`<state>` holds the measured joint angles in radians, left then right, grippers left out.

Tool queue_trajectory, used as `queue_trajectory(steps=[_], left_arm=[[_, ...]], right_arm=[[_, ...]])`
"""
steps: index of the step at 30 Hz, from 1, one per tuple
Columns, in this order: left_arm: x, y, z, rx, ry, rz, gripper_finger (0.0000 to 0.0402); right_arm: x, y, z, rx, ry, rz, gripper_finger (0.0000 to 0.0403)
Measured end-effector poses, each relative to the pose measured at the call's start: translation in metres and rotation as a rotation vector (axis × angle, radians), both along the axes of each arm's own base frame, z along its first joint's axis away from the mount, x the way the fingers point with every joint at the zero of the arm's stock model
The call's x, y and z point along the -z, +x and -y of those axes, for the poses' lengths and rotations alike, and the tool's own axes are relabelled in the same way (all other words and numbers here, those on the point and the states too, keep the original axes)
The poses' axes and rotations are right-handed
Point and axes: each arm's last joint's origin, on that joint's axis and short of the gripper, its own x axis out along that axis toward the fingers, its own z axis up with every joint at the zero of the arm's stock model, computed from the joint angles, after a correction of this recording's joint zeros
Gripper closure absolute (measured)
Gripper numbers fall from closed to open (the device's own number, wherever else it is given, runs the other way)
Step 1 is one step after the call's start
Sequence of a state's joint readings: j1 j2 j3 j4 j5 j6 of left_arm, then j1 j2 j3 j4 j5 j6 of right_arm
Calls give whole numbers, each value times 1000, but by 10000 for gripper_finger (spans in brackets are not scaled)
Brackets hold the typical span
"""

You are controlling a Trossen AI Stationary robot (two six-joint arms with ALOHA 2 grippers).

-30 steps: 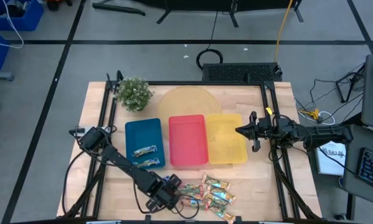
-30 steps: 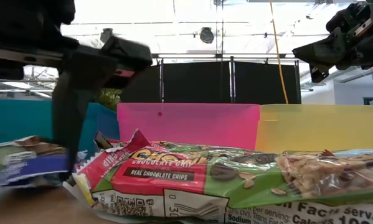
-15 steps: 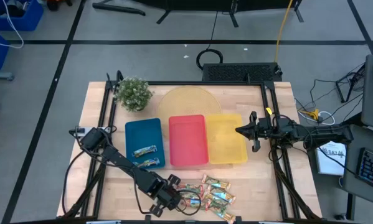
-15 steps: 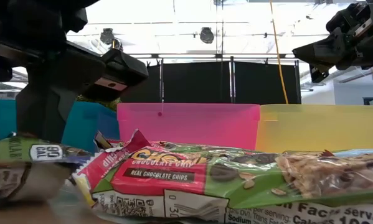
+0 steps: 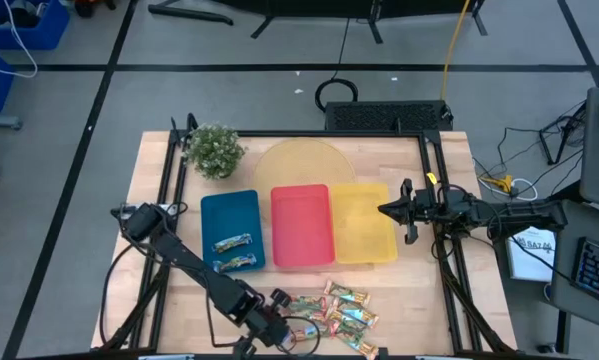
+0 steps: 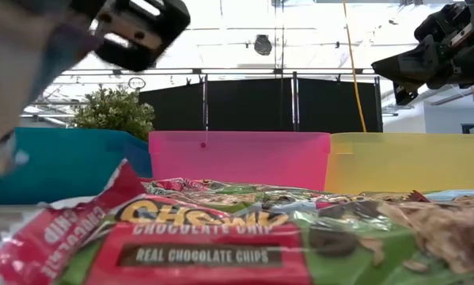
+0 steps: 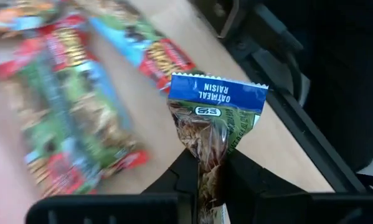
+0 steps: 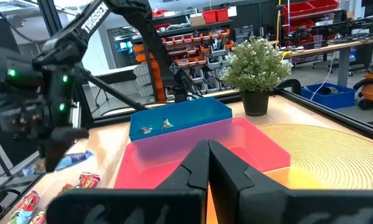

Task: Pick and place Granola Bars by type
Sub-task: Put the blue granola bar into the blue bin

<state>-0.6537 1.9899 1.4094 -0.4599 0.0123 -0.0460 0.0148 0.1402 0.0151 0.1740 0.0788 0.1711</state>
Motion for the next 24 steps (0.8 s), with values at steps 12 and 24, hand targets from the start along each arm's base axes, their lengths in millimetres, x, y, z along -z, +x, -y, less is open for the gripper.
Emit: queue_trajectory(steps=[12,24], left_arm=[[-110,-65,-57,-365,263,141,354],[-84,-111,-128,-845,409,96,363]], right_arm=[[0,0,0,-1,0,1,403],[0,0,0,-1,0,1,403]])
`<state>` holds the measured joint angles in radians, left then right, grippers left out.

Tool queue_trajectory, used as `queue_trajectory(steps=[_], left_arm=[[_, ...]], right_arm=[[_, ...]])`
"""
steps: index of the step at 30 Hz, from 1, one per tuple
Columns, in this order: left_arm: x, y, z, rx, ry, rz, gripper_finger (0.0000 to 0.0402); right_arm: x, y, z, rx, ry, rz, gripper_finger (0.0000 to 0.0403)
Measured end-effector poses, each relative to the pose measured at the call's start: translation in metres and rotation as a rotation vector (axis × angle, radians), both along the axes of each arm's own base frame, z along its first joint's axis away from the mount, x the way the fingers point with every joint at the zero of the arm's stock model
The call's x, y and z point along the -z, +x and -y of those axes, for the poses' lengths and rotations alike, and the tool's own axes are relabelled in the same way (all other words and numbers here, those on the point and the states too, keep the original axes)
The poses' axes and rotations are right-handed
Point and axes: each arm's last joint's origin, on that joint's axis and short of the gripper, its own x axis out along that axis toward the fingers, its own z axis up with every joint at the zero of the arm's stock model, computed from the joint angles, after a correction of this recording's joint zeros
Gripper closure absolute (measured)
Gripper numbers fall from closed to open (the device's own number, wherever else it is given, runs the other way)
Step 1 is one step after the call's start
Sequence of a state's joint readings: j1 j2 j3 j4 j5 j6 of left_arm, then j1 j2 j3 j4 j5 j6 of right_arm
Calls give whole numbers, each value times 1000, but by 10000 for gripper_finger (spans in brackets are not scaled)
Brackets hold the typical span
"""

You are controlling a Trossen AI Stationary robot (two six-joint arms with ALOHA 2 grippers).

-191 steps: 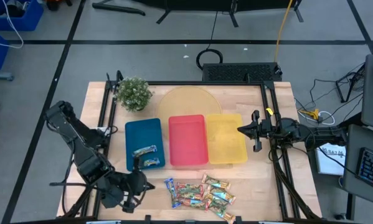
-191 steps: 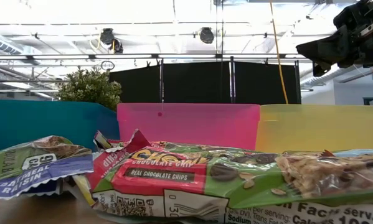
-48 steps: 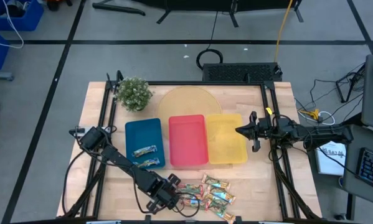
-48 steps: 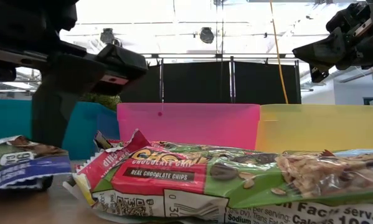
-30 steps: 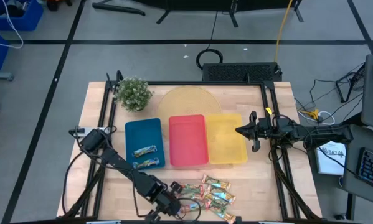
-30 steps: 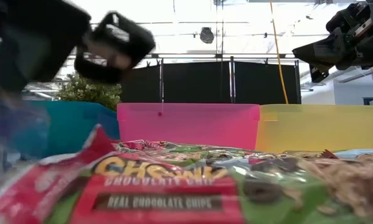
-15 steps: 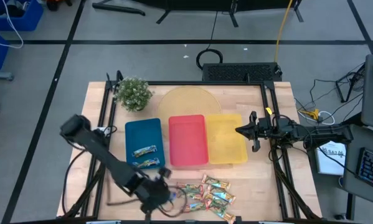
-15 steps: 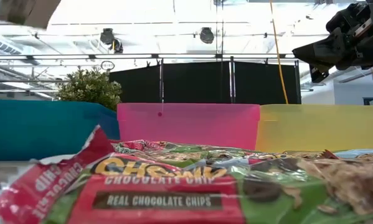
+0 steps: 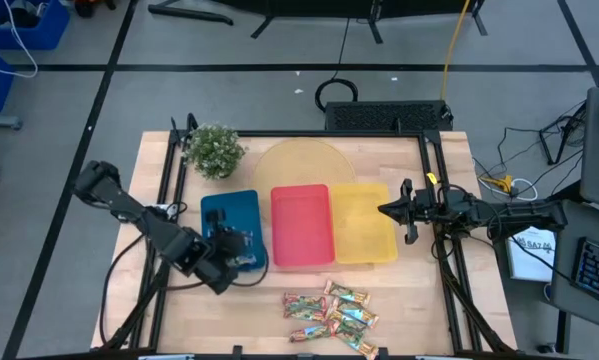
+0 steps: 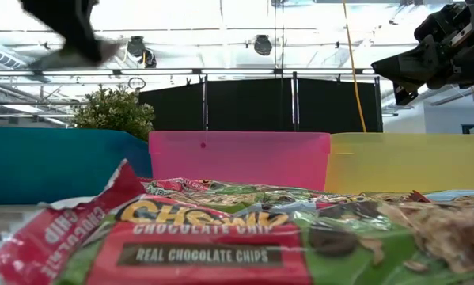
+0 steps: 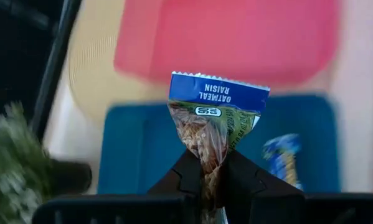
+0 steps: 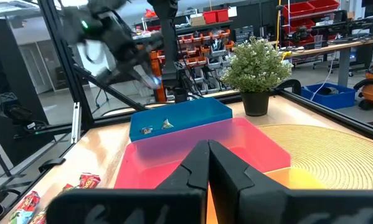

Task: Pick and place Granola Bars by type
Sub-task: Put the blue granola bar into the blue bin

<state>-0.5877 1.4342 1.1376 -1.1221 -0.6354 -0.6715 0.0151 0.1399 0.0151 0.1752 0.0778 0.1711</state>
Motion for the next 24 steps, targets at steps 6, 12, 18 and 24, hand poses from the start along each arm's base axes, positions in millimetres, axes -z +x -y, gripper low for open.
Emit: queue_trajectory(steps=[6,12,18,24], left_arm=[[58,-7,-24,-103,-29,-76,349],[92,-9,-40,-136,-76,-75,364],[114,-16,-53,-159,-118,-115,348],[125,-19,-56,-130,-144,-113,362]], right_arm=[[0,0,0,2,0,0,403],[-1,0,0,3,1,12,403],[-1,0,0,0,38,17,403],[-1,0,0,-1,36,14,403]])
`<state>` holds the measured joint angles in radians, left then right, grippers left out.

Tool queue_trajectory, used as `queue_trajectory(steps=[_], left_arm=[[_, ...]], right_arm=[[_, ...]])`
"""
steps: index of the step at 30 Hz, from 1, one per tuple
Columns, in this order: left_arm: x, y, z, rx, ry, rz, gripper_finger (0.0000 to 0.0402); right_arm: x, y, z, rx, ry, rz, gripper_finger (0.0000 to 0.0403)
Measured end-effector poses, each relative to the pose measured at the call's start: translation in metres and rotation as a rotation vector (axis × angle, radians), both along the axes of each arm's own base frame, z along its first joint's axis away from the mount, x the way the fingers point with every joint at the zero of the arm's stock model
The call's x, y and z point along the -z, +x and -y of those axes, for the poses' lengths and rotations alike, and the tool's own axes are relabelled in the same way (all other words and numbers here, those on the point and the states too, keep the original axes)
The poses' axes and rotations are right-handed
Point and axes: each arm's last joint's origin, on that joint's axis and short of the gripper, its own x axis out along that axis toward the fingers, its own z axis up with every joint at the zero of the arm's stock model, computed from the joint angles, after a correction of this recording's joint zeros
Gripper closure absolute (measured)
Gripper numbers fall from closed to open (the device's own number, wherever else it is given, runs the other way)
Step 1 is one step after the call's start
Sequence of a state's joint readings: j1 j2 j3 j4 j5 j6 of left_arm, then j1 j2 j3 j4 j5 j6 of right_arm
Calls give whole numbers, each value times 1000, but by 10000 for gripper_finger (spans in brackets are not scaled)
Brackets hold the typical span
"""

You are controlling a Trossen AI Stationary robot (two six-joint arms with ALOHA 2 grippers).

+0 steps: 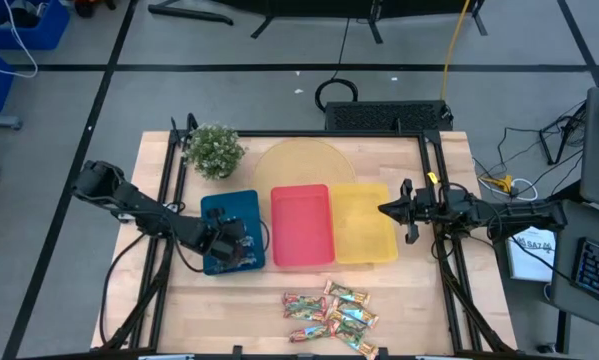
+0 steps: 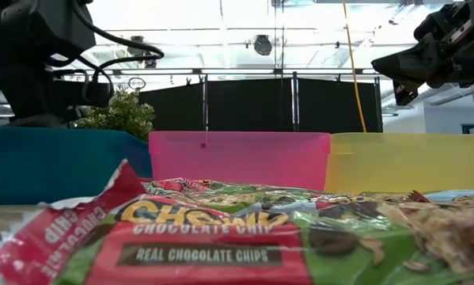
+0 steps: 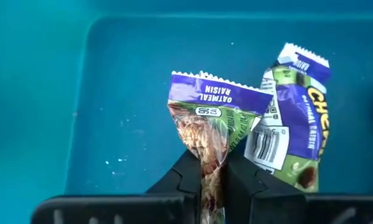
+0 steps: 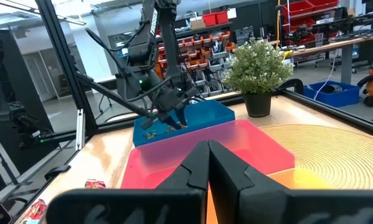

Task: Pick and place Granola Bars by type
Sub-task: Put the blue granola bar into the blue bin, then put the red granola bar into the pink bin

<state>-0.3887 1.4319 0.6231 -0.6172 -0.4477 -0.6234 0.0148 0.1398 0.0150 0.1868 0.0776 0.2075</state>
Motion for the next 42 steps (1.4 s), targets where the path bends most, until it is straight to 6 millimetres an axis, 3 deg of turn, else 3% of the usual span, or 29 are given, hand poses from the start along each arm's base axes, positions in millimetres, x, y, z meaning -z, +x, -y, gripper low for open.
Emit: queue_trajectory(steps=[4,10,14,18,22,28,34,42], left_arm=[[-4,4,2,61,9,-9,352],[-19,16,8,121,-35,13,271],[-35,23,11,111,-37,13,225],[-63,31,16,104,4,21,212],[-99,40,36,160,19,124,250],[-125,42,84,378,2,367,384],[-127,30,112,484,-10,437,395],[-128,27,116,478,98,471,397]], right_arm=[[1,0,0,0,10,-5,403],[0,0,0,-1,11,-4,403],[0,0,0,-1,12,-4,403],[0,0,0,-1,12,-4,403],[0,0,0,-1,9,-3,403],[0,0,0,0,-7,-5,403],[0,0,0,0,-10,-5,403],[0,0,0,2,-14,-5,403]])
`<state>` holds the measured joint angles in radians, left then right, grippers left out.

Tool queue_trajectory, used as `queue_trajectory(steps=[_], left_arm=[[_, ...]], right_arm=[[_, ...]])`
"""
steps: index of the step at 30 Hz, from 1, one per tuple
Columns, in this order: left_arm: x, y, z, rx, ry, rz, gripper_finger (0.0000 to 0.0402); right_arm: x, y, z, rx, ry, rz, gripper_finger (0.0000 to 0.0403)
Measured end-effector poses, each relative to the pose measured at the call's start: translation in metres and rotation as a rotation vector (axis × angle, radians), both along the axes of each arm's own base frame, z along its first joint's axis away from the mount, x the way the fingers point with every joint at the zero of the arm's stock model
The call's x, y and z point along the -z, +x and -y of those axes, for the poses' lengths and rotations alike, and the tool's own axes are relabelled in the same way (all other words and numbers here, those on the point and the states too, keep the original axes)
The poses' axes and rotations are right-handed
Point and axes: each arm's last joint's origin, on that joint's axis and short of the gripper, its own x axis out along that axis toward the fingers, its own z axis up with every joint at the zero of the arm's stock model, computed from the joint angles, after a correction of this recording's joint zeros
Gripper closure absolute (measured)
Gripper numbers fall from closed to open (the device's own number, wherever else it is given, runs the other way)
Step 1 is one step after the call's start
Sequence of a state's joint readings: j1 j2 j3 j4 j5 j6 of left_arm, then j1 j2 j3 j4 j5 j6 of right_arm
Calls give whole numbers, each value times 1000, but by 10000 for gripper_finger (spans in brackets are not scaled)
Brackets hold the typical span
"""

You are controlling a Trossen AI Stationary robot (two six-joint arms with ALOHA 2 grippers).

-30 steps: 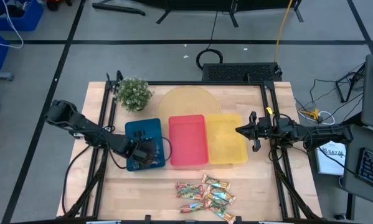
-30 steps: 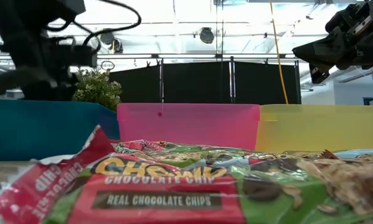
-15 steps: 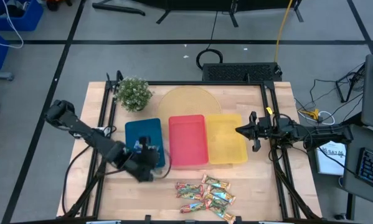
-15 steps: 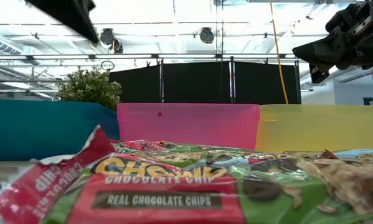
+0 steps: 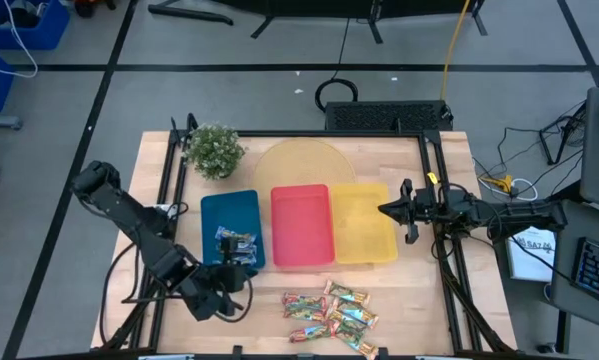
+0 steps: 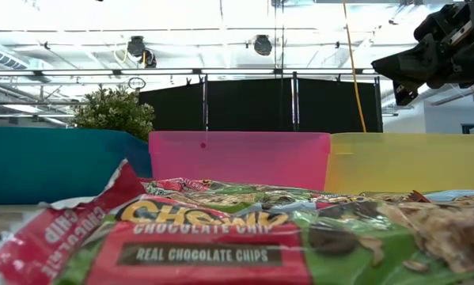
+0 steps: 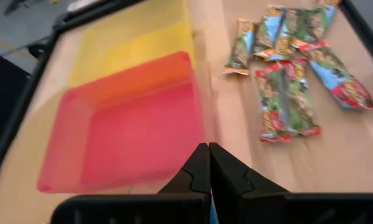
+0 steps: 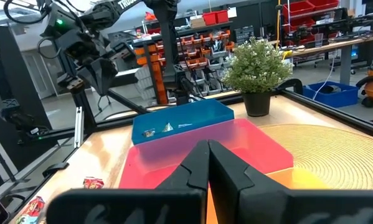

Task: Pick and place Granola Bars by type
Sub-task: Put the red granola bar into the pink bin

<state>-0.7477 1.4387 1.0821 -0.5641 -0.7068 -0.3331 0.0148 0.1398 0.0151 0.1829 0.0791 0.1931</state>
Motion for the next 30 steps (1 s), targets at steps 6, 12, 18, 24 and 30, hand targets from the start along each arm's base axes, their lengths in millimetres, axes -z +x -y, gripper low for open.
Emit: queue_trajectory(steps=[6,12,18,24,30], left_arm=[[-6,9,-2,44,50,55,392],[-15,17,2,127,173,141,394],[-22,20,5,196,277,191,397],[-29,11,8,164,400,225,395],[-52,-9,-13,78,425,244,394]], right_arm=[[-1,0,0,2,-75,10,403],[-2,0,-1,-23,-183,10,403],[-4,0,-1,-15,-242,34,403],[-8,0,-1,-5,-319,62,403],[-9,0,-2,-30,-312,78,403]])
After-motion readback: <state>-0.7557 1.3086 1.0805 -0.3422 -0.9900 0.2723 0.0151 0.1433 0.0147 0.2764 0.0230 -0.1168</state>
